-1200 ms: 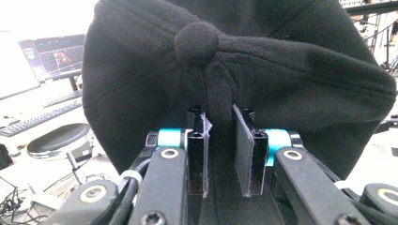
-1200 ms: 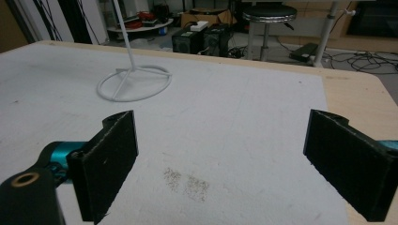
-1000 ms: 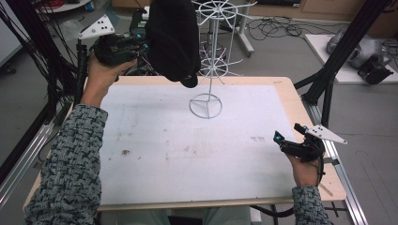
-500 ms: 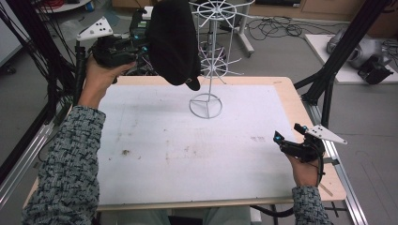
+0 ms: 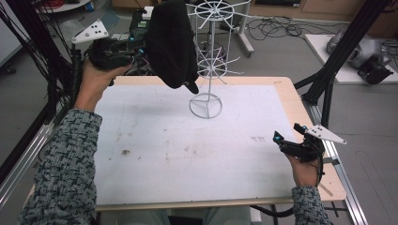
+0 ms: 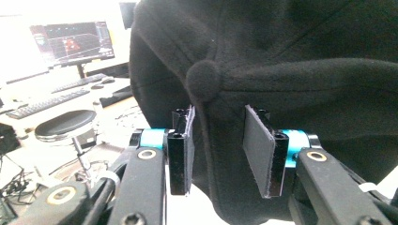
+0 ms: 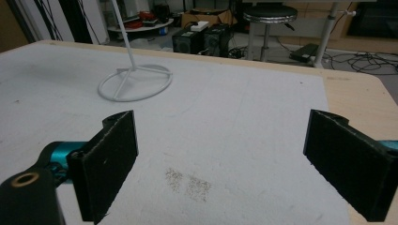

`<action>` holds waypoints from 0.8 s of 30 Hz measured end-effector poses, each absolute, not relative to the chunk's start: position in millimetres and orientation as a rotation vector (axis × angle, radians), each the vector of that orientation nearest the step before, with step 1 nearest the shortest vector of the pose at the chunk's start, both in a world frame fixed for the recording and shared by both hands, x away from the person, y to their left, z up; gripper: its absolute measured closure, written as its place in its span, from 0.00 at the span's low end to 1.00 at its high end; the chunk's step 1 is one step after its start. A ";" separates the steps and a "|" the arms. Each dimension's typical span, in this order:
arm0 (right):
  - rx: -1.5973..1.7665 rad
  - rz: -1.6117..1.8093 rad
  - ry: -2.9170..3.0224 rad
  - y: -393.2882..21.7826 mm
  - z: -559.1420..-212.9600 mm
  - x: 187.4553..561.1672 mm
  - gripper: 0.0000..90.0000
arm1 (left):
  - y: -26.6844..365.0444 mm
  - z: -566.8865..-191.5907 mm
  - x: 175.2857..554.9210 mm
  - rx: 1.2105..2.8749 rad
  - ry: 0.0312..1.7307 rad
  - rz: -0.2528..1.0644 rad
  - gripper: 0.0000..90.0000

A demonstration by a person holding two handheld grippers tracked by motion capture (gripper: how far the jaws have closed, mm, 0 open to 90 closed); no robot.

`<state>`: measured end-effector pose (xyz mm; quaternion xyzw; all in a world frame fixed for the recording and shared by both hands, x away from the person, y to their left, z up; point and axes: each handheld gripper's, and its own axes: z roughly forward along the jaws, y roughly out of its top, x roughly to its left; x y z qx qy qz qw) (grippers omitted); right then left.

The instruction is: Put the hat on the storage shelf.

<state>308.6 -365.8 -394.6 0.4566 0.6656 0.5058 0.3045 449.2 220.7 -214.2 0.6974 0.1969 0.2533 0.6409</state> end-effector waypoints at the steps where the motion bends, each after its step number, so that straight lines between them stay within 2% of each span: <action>1: 1.207 1.340 1.763 -365.7 -394.6 308.7 0.10 | 220.7 -214.2 449.2 1.590 0.449 0.577 0.70; 16: 1.211 1.341 1.770 -364.9 -394.8 310.0 0.10 | 236.8 -219.1 435.8 1.576 0.482 0.588 0.64; 24: 1.205 1.347 1.769 -363.4 -394.8 310.8 0.10 | 255.3 -232.6 415.8 1.570 0.519 0.605 0.61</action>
